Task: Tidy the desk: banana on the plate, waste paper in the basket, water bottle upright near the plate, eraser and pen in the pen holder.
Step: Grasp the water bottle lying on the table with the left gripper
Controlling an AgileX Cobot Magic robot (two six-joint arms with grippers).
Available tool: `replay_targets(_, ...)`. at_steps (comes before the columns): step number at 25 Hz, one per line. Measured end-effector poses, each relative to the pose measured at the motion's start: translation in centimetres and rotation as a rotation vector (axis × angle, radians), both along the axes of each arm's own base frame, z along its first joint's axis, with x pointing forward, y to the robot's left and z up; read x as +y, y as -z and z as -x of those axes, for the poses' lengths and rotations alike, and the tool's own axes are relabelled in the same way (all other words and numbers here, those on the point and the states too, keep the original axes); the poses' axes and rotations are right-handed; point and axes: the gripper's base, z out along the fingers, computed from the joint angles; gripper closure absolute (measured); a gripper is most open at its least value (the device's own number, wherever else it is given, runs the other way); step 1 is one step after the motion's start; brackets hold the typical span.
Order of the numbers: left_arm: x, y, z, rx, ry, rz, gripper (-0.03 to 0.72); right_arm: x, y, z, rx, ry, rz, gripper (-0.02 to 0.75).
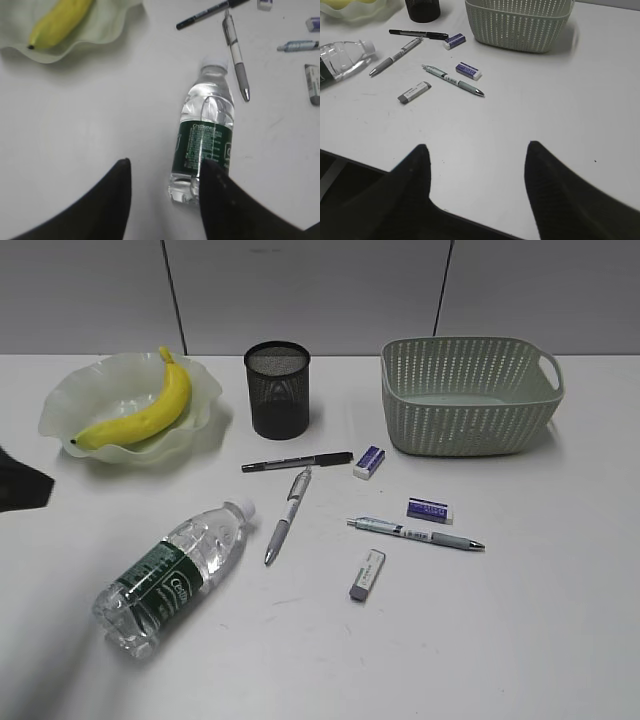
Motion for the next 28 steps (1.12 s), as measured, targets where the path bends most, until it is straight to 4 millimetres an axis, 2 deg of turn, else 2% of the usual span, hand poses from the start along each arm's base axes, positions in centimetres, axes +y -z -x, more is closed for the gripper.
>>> replay_targets(3,-1.8,1.9,-3.5,0.102,0.067,-0.046,0.333,0.0,0.0,0.0,-0.001,0.000,-0.001,0.265)
replay_targets(10,-8.2,6.4,-9.0,0.246,0.269,-0.154,0.158,0.0,0.0,0.0,-0.001,0.000,-0.001,0.266)
replay_targets(12,-9.5,7.5,-10.3,0.282,0.274,-0.173,0.143,0.0,0.0,0.0,-0.001,0.000,-0.001,0.266)
replay_targets(16,-10.9,8.6,-12.7,0.304,0.269,-0.259,0.128,0.0,0.0,0.0,-0.001,0.000,-0.001,0.266)
replay_targets(21,-12.0,9.8,-14.1,0.391,0.265,-0.305,0.090,0.0,0.0,0.0,-0.001,0.000,-0.001,0.267)
replay_targets(28,-12.2,13.2,-14.4,0.489,0.265,-0.343,0.087,0.0,0.0,0.0,-0.001,0.000,-0.001,0.268)
